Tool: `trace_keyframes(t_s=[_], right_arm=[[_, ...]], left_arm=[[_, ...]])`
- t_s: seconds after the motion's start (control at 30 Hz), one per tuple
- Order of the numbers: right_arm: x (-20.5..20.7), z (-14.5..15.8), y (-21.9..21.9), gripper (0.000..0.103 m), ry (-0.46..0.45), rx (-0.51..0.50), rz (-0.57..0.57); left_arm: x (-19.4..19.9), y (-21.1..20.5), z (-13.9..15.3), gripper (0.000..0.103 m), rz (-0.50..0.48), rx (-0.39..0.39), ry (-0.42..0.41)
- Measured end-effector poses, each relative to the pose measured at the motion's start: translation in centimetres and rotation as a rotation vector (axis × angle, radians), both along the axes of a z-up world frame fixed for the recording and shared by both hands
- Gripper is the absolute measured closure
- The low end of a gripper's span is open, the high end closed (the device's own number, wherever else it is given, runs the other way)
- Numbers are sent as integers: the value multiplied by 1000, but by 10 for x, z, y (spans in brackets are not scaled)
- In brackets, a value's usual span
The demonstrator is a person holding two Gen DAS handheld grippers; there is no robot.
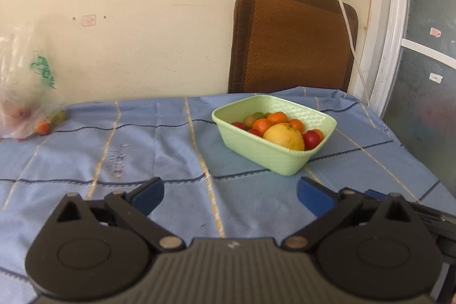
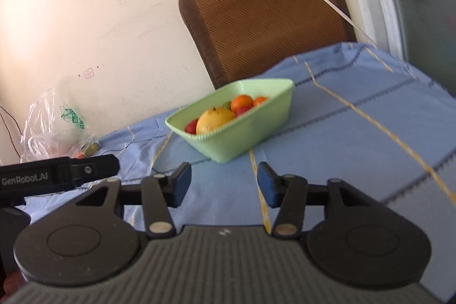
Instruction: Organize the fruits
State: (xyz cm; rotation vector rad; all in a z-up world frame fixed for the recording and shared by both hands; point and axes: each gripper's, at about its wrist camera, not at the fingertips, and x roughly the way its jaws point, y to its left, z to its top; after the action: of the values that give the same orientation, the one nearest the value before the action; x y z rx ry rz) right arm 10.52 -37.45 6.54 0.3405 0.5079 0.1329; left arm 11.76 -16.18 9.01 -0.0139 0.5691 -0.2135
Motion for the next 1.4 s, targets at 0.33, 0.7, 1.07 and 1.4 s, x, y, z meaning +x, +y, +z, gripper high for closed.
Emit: trace_keyframes(t_s=[0.33, 0.7, 1.07, 1.4], right_arm=[[-4, -11, 21, 49, 34, -36, -28], [1, -16, 17, 47, 62, 2, -22], [3, -19, 10, 47, 74, 73, -7], [-8, -13, 14, 47, 5, 39, -3]], left_arm=[[-26, 15, -7, 0, 105, 58, -1], [-18, 18, -24, 0, 149, 87, 42], [-10, 18, -35, 0, 177, 100, 75], [-13, 18, -32, 0, 191, 122, 59]])
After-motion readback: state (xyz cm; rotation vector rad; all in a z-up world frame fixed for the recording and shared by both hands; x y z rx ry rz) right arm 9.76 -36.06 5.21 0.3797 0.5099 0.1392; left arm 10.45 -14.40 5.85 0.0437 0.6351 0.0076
